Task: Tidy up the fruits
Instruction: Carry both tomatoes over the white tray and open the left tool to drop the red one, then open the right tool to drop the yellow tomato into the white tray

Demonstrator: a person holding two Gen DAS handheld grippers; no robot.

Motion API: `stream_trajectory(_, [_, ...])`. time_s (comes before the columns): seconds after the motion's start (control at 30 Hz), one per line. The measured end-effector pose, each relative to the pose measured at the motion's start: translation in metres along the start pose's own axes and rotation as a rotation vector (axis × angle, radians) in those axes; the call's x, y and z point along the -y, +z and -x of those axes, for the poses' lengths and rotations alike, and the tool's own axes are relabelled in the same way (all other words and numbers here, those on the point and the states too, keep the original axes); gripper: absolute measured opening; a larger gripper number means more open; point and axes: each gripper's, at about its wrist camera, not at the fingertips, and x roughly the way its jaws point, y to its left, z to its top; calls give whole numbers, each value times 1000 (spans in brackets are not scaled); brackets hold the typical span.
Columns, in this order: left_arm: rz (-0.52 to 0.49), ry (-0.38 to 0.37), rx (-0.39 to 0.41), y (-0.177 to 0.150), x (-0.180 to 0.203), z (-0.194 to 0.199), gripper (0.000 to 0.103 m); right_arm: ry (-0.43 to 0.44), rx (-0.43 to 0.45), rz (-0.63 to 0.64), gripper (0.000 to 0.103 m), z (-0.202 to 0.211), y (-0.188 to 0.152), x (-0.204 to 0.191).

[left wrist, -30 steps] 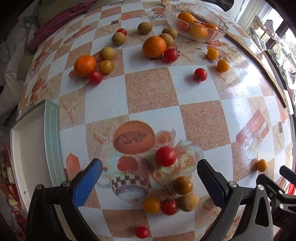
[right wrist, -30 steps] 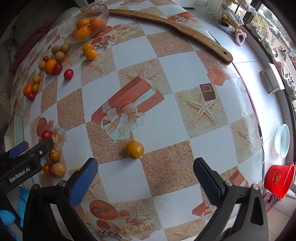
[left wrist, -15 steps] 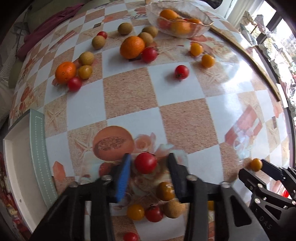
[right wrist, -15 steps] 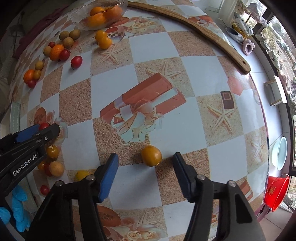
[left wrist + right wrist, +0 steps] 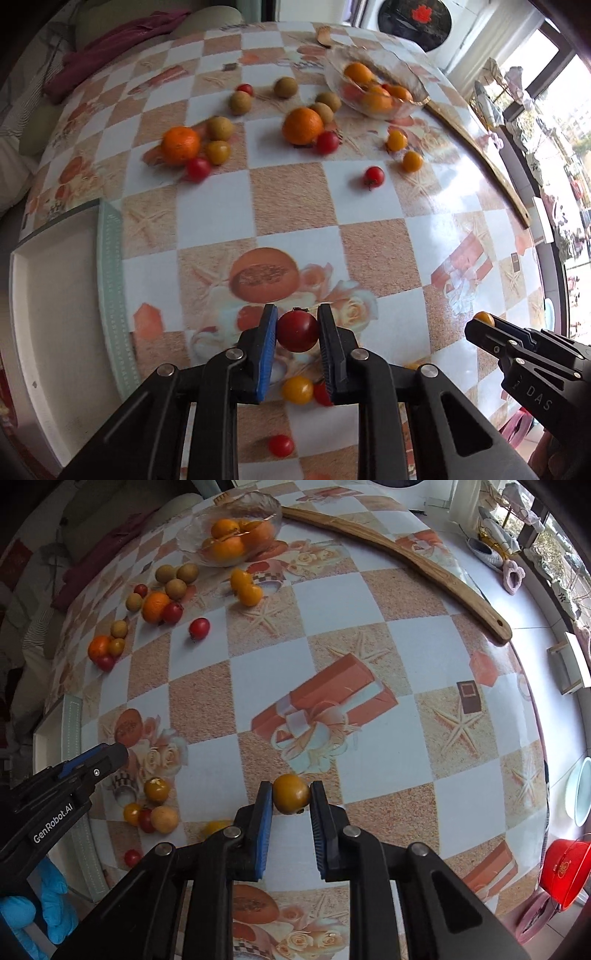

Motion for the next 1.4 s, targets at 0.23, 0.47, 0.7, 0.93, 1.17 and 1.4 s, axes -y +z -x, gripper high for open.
stream_trajectory(0.23, [100, 27, 46, -26, -59, 42, 24, 77, 7, 100, 22, 13, 11, -53])
stream_trajectory(0.47, [217, 119, 70, -50, -143, 59, 24, 164, -10, 242, 22, 9, 13, -131])
stream_trajectory(0.7, [344, 212, 72, -65, -224, 47, 24, 255, -54, 363, 22, -15, 21, -227])
stream_trajectory(0.93, [346, 245, 40, -66, -259, 15, 24, 252, -125, 457, 22, -55, 30, -296])
stream_trajectory(1.17, [326, 267, 55, -69, -261, 11, 24, 213, -155, 505, 22, -77, 38, -321])
stream_trajectory(1.4, [299, 312, 98, -69, -255, 16, 93, 196, -194, 519, 39, -94, 41, -327])
